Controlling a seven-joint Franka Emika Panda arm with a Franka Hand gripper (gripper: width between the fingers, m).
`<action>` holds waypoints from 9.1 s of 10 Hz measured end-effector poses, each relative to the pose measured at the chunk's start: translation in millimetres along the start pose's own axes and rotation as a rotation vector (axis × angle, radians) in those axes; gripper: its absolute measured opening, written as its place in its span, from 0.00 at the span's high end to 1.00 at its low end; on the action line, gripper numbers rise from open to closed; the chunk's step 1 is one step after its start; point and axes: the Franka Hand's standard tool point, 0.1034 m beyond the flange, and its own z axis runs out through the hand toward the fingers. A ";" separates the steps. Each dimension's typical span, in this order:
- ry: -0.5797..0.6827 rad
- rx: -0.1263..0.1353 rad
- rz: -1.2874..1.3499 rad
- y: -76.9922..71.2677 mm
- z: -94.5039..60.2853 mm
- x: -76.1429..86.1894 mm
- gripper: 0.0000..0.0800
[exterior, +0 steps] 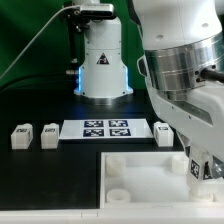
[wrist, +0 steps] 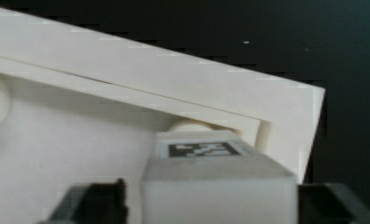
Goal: Assemble one leg
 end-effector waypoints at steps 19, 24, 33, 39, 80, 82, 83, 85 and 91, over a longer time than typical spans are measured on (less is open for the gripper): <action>0.100 -0.055 -0.869 -9.0 -4.5 8.2 0.63; 0.045 0.013 0.060 -4.1 -3.1 8.3 0.63; 0.044 0.011 -0.238 -4.6 -0.2 3.4 0.19; 0.088 -0.073 -1.143 -4.6 0.6 -3.2 0.19; 0.071 0.054 0.337 -4.2 4.5 3.2 0.61; 0.081 0.045 0.193 -4.0 5.0 2.8 0.32; 0.087 0.038 0.016 -4.6 5.6 0.2 0.23; 0.092 0.034 -0.217 -6.2 5.5 -1.3 0.20; 0.129 -0.066 -1.101 -3.6 4.9 4.9 0.19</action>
Offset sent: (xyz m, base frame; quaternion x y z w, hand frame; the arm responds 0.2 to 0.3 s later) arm -0.0072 0.0027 0.0165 -0.0266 0.0876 -0.4658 0.8801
